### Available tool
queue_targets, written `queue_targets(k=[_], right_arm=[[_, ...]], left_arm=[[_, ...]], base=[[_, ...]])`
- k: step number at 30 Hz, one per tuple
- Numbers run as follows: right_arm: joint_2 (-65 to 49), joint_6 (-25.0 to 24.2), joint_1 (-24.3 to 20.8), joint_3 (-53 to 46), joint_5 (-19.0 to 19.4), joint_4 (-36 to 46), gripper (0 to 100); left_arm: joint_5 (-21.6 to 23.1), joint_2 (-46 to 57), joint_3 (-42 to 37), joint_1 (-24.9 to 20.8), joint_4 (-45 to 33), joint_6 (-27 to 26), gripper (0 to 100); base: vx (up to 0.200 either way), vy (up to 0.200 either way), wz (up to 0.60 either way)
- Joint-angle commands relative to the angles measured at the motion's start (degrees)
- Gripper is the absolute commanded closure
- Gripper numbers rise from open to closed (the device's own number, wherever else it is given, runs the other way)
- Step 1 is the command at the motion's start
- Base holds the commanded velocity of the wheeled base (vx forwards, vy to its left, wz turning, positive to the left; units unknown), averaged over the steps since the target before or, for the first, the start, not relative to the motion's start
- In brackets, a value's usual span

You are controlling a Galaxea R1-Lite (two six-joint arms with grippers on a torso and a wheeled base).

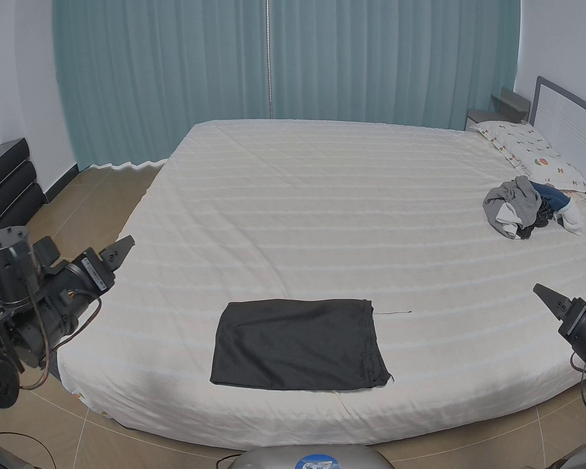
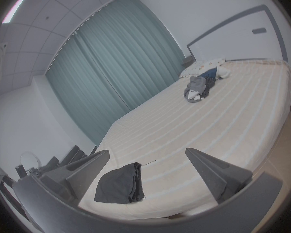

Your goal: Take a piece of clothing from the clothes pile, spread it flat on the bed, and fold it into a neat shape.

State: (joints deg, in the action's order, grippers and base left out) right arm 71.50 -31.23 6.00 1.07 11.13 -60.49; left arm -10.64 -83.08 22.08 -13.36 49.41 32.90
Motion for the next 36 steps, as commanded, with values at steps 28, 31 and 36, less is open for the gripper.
queue_targets(k=[28, 31, 36], right_arm=[[-65.9, 31.1, -11.4, 5.1, -18.2, 61.8, 0], [-65.9, 31.1, -11.4, 5.7, -22.0, 61.9, 0], [-65.1, 31.2, -11.0, 11.2, -27.5, 67.1, 0]], left_arm=[[-9.0, 76.9, -12.8, 8.1, -38.3, -37.9, 0], [-9.1, 76.9, -12.5, 8.1, -38.2, -38.5, 0], [-10.0, 77.2, -11.4, 10.7, -38.9, -38.8, 0]], base=[[0.000, 0.000, 0.00], [0.000, 0.000, 0.00], [0.000, 0.000, 0.00]])
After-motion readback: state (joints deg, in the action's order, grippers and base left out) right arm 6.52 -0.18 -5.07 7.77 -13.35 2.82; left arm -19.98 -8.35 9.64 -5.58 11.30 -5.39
